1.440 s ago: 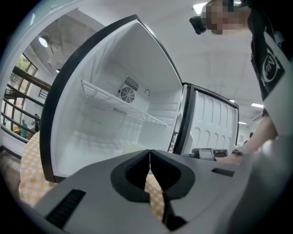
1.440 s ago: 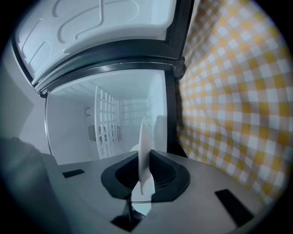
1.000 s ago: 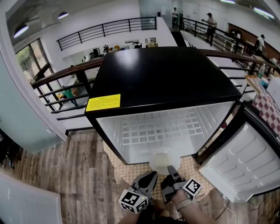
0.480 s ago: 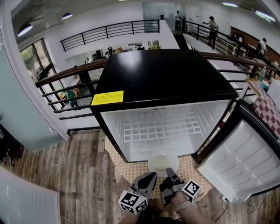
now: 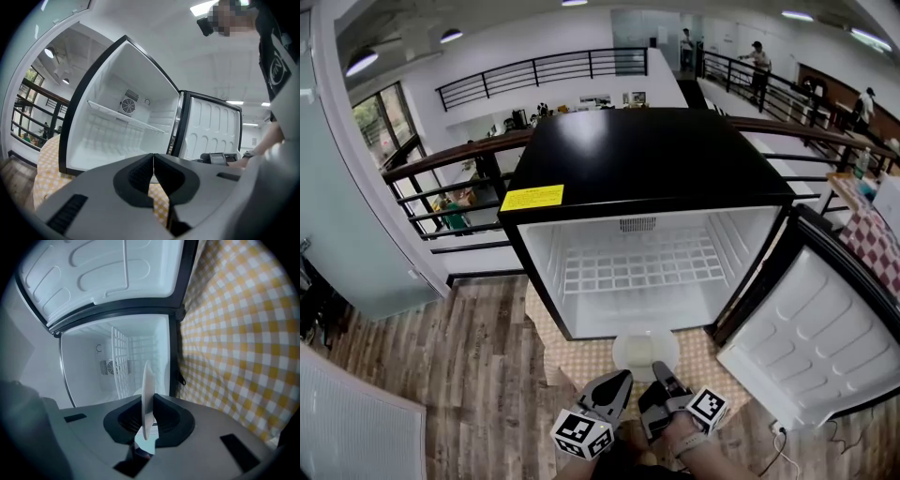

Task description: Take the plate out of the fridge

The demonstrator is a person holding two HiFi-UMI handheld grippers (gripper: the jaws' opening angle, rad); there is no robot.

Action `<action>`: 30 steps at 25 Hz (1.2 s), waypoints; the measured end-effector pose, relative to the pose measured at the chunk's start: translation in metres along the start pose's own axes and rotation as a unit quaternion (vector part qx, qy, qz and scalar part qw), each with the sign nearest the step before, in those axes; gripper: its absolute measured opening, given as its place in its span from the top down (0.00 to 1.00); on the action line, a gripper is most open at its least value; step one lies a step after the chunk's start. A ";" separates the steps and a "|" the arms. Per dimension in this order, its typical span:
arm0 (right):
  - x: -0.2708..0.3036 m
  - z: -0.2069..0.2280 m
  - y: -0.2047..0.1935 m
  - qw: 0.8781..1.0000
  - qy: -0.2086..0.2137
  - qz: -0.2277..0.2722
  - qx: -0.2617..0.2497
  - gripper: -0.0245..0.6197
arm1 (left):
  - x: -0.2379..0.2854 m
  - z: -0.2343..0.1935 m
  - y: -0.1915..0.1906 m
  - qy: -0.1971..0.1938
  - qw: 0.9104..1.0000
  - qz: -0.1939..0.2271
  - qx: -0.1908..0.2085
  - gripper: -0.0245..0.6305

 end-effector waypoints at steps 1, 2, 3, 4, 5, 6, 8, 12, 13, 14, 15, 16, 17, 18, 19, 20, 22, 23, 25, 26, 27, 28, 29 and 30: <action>-0.003 -0.001 0.000 1.000 0.001 -0.001 0.001 0.89 | -0.002 0.003 -0.001 0.002 1.000 0.001 0.000 0.95; -0.006 -0.001 -0.001 1.000 0.001 -0.003 0.001 0.89 | -0.003 0.006 -0.002 0.004 1.000 0.003 0.000 0.95; -0.009 -0.001 -0.001 1.000 0.001 -0.005 0.000 0.89 | -0.005 0.010 -0.003 0.005 1.000 0.004 0.000 0.95; -0.012 -0.002 -0.001 1.000 0.000 -0.007 -0.001 0.89 | -0.006 0.013 -0.005 0.007 1.000 0.005 0.001 0.95; -0.015 -0.002 -0.002 1.000 -0.001 -0.010 -0.002 0.89 | -0.008 0.017 -0.007 0.009 1.000 0.006 0.001 0.95; -0.018 -0.002 -0.002 1.000 -0.002 -0.013 -0.003 0.89 | -0.010 0.021 -0.009 0.010 1.000 0.006 0.000 0.95; -0.024 -0.002 -0.003 1.000 0.001 -0.017 -0.003 0.89 | -0.015 0.028 -0.012 0.015 1.000 0.008 -0.001 0.95; -0.037 -0.004 -0.005 1.000 0.006 -0.026 -0.002 0.89 | -0.023 0.040 -0.018 0.027 1.000 0.012 0.000 0.95; -0.040 -0.004 -0.005 1.000 0.006 -0.028 -0.002 0.89 | -0.025 0.043 -0.019 0.030 0.999 0.014 0.000 0.95; -0.044 -0.004 -0.006 1.000 0.006 -0.031 -0.003 0.89 | -0.028 0.046 -0.020 0.033 0.999 0.016 0.000 0.95; -0.047 -0.005 -0.007 0.999 0.007 -0.033 -0.003 0.89 | -0.030 0.049 -0.021 0.036 0.999 0.017 0.000 0.95; -0.050 -0.005 -0.008 0.999 0.008 -0.034 -0.003 0.89 | -0.032 0.052 -0.021 0.038 0.999 0.019 0.001 0.95; -0.052 -0.006 -0.008 0.999 0.009 -0.036 -0.003 0.89 | -0.034 0.055 -0.022 0.040 0.999 0.020 0.001 0.95; -0.055 -0.006 -0.009 0.999 0.010 -0.037 -0.002 0.89 | -0.035 0.058 -0.023 0.041 0.999 0.020 0.001 0.95; -0.058 -0.006 -0.009 0.999 0.010 -0.039 -0.002 0.89 | -0.037 0.061 -0.023 0.043 0.999 0.021 0.002 0.95; -0.060 -0.006 -0.009 0.999 0.010 -0.040 -0.002 0.89 | -0.039 0.064 -0.024 0.044 0.999 0.022 0.002 0.95; -0.064 -0.007 -0.009 0.999 0.011 -0.044 -0.003 0.89 | -0.042 0.069 -0.025 0.048 0.999 0.023 0.004 0.95; -0.065 -0.007 -0.009 0.999 0.012 -0.045 -0.003 0.89 | -0.044 0.070 -0.026 0.050 0.998 0.024 0.005 0.95; -0.068 -0.008 -0.010 0.999 0.016 -0.046 -0.002 0.89 | -0.047 0.073 -0.026 0.053 0.998 0.024 0.007 0.95; -0.069 -0.008 -0.011 0.999 0.017 -0.046 -0.002 0.89 | -0.049 0.074 -0.026 0.055 0.998 0.025 0.008 0.95; -0.070 -0.009 -0.012 0.999 0.018 -0.047 -0.002 0.89 | -0.051 0.075 -0.026 0.056 0.998 0.025 0.010 0.95; -0.071 -0.009 -0.013 0.999 0.018 -0.047 -0.002 0.89 | -0.052 0.075 -0.025 0.056 0.998 0.024 0.011 0.95; -0.071 -0.010 -0.014 0.999 0.020 -0.048 -0.003 0.89 | -0.053 0.076 -0.025 0.056 0.998 0.024 0.012 0.95; -0.072 -0.010 -0.016 0.999 0.021 -0.049 -0.003 0.89 | -0.054 0.076 -0.024 0.056 0.998 0.024 0.013 0.95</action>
Point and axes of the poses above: the fingertips, and each gripper's own axes: x forward along the fingers, z to its right, y out of its top, the point moved 7 cm from there along -x, backward along the fingers, and after that the axes turned 6 degrees about -z, right-handed, at the moved point
